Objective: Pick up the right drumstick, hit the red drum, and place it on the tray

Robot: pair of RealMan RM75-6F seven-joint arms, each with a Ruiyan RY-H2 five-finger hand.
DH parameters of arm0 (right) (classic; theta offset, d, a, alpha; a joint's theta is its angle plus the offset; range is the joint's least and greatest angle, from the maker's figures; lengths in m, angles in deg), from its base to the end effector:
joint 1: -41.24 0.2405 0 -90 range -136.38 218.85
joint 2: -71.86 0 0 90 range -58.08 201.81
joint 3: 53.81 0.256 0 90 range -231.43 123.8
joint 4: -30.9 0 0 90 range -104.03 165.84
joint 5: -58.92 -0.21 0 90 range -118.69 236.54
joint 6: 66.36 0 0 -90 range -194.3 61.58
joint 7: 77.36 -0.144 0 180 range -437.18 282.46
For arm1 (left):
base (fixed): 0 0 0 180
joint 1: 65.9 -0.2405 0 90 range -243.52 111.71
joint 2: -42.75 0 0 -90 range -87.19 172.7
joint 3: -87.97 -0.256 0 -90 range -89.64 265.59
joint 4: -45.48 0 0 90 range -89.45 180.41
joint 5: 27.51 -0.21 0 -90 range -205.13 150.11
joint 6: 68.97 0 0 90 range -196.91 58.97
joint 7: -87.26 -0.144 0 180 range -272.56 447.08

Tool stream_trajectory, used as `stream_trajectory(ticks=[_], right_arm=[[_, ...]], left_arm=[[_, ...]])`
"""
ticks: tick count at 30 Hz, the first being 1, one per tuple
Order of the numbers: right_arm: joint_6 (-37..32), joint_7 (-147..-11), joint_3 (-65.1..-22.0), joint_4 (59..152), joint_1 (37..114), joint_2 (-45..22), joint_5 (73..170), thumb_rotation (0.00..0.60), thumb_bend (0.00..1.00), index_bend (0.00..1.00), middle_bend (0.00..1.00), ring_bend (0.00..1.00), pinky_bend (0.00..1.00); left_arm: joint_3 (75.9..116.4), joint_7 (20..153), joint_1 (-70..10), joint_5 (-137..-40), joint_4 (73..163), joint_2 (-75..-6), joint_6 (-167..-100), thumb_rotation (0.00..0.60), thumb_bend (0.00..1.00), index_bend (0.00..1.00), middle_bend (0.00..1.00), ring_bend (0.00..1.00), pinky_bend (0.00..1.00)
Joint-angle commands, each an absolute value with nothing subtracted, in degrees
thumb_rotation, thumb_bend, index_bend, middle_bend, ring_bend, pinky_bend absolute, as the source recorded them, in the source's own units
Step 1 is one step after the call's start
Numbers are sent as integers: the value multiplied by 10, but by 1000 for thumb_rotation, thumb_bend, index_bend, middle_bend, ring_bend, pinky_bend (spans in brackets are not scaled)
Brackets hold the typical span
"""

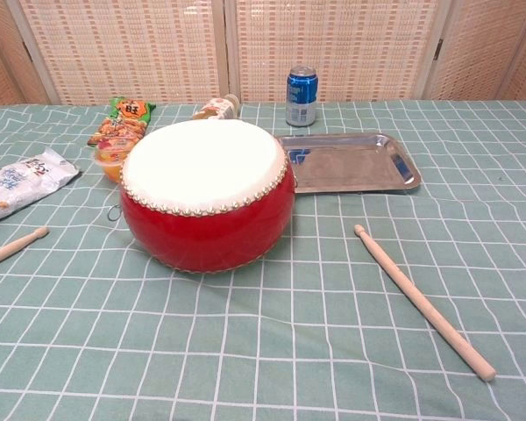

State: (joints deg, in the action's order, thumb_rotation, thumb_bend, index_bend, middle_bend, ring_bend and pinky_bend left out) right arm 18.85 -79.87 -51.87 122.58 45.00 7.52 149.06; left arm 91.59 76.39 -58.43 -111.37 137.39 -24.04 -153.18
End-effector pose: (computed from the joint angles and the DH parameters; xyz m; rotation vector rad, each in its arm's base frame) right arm -0.3079 -0.1715 0.1528 1.4318 -0.9248 0.9477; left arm -0.3043 0.1976 0.1464 -1.4286 -0.7796 -0.8085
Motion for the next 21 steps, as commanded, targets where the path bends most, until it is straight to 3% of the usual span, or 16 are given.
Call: stream_trajectory(ticks=[1,10,15,21], right_arm=[[182,-814,-528,1227,460,74,1516,600,80,140,194,112,237],[105,-831,-547,1236,518,45,1563,600,80,106,138,77,210],[43,-823,-549,1234,558,7,1565,600,79,11,58,4,130],[-18,-817,-547,1198,596,-55,1548,600,70,0,0,0,16]], left_arm=[[914,769,-588,-1117,1372,-240,-1537,600,247,0,0,0,34],[907,794,-599,-1121,1360,-240,-1548,600,248,0,0,0,34],[905,808,-603,-1121,1348,-244,-1550,600,247,0,0,0,34],[903,825,-606,-1120,1332,-250,-1546,600,247,0,0,0,34]])
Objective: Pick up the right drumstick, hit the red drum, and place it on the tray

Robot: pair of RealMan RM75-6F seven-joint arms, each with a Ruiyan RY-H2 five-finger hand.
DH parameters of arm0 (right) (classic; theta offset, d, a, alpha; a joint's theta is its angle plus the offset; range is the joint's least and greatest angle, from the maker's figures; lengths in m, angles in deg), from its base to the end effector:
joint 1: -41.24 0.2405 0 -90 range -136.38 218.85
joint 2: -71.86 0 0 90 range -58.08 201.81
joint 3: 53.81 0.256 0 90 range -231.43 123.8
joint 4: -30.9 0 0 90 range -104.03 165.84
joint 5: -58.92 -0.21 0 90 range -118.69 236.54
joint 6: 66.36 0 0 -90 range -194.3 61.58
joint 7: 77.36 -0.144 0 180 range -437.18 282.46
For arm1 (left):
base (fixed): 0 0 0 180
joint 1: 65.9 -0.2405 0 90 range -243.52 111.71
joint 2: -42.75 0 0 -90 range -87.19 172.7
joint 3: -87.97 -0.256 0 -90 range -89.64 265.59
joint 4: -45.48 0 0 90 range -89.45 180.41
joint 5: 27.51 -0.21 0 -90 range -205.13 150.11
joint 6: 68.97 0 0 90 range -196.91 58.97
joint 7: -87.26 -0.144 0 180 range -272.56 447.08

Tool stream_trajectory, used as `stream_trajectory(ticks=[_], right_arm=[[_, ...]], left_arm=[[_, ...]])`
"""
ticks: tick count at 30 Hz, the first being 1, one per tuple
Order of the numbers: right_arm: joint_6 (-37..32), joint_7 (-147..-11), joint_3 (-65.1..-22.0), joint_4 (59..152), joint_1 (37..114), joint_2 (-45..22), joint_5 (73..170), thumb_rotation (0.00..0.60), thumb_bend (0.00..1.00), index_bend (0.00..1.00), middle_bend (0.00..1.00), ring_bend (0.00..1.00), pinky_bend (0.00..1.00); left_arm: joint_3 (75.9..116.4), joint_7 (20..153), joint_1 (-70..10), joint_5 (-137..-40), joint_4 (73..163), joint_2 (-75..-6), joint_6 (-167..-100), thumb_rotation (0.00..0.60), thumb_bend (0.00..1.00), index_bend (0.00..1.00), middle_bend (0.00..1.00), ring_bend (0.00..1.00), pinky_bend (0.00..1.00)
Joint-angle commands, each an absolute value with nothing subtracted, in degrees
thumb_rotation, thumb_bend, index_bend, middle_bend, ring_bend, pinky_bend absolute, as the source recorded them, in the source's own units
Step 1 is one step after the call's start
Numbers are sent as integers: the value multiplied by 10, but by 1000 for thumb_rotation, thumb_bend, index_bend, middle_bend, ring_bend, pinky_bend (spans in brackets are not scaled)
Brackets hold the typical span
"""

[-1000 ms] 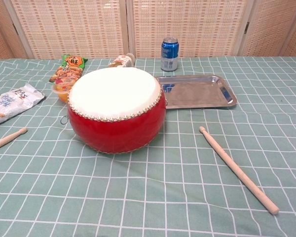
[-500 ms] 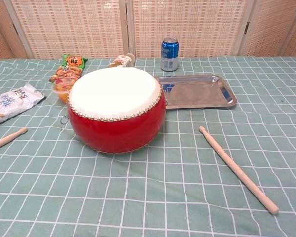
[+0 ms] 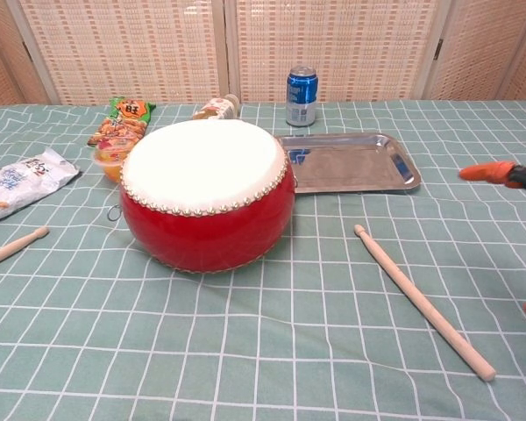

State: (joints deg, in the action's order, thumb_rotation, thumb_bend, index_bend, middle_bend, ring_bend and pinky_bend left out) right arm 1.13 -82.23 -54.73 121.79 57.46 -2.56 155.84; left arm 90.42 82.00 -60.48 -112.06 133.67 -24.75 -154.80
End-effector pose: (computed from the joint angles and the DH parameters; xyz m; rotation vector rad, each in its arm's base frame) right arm -0.2513 -0.2062 0.0467 1.8505 -1.1187 1.0328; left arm -0.3214 0.1834 0.1490 -1.3948 -0.8233 -0.8253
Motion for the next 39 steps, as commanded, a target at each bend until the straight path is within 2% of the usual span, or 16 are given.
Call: stream_trajectory(ticks=[1,8,23,39], right_arm=[[-26,-815,-547,1190,600,-66,1545,600,71,0,0,0,12],[-36,-805,-546,1146,614,-114,1532,600,70,0,0,0,6],[-50,-817,-561,1072,634,-167,1523,600,70,0,0,0,5],[-57,-773,-526,1041,635,-136,1448,600,70,0,0,0,5]], left_arm=[[903,829,-606,-1119,1328,-250,-1546,600,247,0,0,0,34],[901,847,-607,-1119,1315,-252,-1539,600,246,0,0,0,34],[898,861,-608,-1122,1307,-252,-1534,600,247,0,0,0,34],[899,862,-606,-1121,1305,-254,-1528,600,247,0,0,0,34]])
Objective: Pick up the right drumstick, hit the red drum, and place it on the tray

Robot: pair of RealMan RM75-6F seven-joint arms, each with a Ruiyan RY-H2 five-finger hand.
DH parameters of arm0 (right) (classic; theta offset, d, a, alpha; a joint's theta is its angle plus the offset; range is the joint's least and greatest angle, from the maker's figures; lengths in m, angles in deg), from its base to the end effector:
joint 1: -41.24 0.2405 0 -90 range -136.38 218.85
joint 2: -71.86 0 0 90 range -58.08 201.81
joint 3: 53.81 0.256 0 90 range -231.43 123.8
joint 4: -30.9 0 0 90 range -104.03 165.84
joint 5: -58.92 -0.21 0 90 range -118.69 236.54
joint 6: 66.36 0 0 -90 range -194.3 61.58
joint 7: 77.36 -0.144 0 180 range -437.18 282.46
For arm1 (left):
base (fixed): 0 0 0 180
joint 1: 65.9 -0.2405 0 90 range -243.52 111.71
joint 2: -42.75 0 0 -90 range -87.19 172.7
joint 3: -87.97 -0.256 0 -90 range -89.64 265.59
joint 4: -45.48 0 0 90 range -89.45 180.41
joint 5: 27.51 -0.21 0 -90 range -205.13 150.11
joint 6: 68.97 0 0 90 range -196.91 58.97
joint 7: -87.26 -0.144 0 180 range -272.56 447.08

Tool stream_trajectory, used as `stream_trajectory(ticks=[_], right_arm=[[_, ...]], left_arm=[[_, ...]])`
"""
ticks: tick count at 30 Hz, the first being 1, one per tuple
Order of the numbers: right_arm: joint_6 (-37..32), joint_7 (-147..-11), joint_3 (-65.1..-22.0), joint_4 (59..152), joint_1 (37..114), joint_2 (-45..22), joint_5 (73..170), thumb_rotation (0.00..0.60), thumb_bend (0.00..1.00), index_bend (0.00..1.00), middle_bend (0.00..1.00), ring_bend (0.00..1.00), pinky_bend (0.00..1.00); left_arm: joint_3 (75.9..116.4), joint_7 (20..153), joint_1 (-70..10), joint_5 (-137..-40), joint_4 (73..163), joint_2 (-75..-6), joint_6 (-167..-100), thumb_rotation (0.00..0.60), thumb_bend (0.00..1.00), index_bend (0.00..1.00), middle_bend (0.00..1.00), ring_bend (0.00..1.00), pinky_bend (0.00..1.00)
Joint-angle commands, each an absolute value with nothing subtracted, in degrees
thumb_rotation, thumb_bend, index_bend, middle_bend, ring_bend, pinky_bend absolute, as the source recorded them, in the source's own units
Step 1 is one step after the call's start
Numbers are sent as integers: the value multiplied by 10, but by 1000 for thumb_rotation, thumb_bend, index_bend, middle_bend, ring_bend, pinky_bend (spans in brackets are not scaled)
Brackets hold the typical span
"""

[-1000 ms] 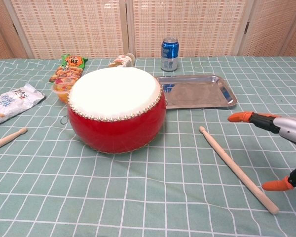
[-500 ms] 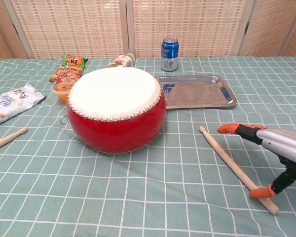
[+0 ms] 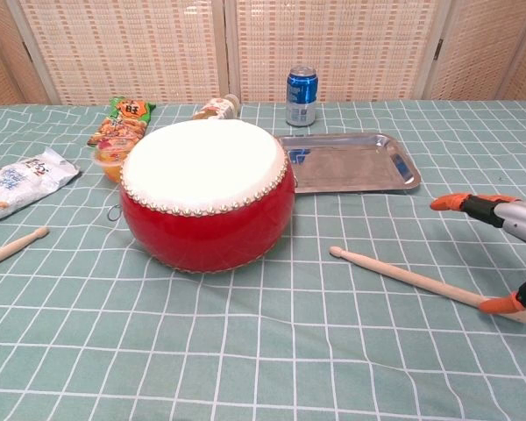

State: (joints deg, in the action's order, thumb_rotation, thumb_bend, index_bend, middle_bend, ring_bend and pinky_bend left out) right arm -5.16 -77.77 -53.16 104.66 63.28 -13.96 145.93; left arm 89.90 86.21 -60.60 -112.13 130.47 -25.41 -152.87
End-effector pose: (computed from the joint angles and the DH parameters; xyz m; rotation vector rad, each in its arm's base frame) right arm -0.2842 -0.2543 0.0011 1.8391 -1.0447 0.8304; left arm -0.3342 0.1816 0.1454 -1.4040 -0.8762 -0.8206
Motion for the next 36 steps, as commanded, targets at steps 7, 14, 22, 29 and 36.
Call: stream_trajectory(ticks=[7,14,22,29,36], right_arm=[[-72,-755,-497,1034,652,-116,1412,600,81,3,0,0,5],[-96,-810,-493,1105,670,-93,1411,600,101,175,0,0,53],[-111,-810,-467,1066,696,-146,1380,600,212,405,58,7,99],[-148,-816,-452,1022,723,-189,1346,600,251,460,75,15,101],[-166,-805,-452,1008,737,-208,1333,600,270,460,75,15,101]], left_arm=[[900,860,-607,-1120,1306,-252,-1529,600,246,0,0,0,34],[900,859,-607,-1123,1307,-252,-1532,600,246,0,0,0,34],[899,866,-609,-1123,1301,-253,-1532,600,248,0,0,0,34],[897,877,-610,-1121,1290,-258,-1528,600,249,0,0,0,34],[898,886,-609,-1121,1282,-259,-1526,600,248,0,0,0,34]])
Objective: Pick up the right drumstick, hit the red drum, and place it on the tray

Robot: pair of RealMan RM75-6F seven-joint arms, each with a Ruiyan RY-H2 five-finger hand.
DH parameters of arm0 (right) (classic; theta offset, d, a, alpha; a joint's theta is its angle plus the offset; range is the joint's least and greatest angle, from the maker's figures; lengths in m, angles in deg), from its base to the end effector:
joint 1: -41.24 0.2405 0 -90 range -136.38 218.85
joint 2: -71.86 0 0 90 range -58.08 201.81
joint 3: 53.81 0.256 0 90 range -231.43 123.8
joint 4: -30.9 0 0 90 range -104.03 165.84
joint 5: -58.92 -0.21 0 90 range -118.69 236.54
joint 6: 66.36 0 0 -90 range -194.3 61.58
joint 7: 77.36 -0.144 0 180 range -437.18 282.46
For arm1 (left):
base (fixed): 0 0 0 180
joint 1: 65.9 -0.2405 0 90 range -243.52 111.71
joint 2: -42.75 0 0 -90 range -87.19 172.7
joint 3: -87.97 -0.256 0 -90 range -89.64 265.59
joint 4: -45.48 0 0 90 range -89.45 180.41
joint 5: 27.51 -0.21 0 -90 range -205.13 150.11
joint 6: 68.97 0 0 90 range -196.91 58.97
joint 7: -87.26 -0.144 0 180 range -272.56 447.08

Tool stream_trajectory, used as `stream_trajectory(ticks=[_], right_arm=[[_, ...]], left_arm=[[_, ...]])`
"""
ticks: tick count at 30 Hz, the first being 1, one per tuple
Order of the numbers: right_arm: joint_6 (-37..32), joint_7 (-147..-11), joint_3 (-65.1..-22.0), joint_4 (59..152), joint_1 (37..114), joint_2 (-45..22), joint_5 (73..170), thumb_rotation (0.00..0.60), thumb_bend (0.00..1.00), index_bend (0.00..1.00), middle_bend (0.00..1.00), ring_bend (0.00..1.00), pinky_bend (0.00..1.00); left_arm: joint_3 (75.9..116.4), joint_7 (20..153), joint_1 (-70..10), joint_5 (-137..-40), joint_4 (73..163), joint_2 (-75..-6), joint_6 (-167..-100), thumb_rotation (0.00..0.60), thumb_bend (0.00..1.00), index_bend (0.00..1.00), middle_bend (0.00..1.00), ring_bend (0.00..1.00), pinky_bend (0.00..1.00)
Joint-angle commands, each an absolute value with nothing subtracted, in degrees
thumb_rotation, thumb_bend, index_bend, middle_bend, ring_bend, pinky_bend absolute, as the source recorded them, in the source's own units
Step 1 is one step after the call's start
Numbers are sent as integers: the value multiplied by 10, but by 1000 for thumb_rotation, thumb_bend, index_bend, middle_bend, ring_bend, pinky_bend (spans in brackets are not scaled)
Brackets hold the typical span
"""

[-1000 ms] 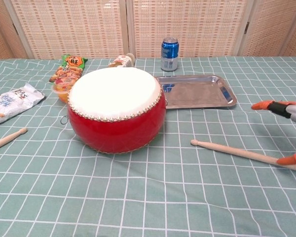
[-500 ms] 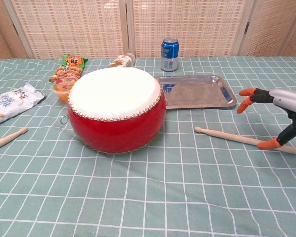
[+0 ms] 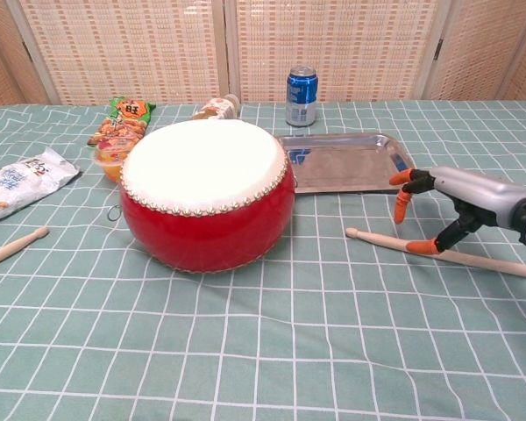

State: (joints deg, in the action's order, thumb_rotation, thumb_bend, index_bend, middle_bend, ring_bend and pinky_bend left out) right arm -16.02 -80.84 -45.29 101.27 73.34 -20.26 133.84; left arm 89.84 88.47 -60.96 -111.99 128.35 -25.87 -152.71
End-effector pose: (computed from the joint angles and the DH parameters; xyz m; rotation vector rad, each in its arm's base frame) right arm -0.2397 -0.3233 -0.0293 1.7486 -1.2433 0.9049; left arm -0.3423 0.1798 0.1465 -1.3924 -0.8911 -0.8203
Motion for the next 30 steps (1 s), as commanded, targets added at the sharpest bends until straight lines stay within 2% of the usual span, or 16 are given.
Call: stream_trajectory(ticks=[1,13,21,25,30], right_arm=[[-167,-804,-453,1005,739,-210,1331,600,272,460,75,15,101],[-171,-777,-461,967,750,-242,1325,600,315,485,75,15,101],[-163,-773,-467,964,749,-250,1329,600,386,561,79,17,102],[-134,-821,-464,995,738,-233,1348,600,421,601,99,29,106],[-87,-931,-453,1059,717,-184,1378,600,423,604,109,34,107]], left_arm=[[898,887,-609,-1121,1281,-259,-1526,600,248,0,0,0,34],[898,898,-608,-1122,1271,-264,-1524,600,248,0,0,0,34],[896,912,-612,-1122,1261,-266,-1526,600,250,0,0,0,34],[895,920,-614,-1123,1258,-265,-1527,600,246,0,0,0,34],[894,924,-618,-1124,1258,-262,-1533,600,246,0,0,0,34]])
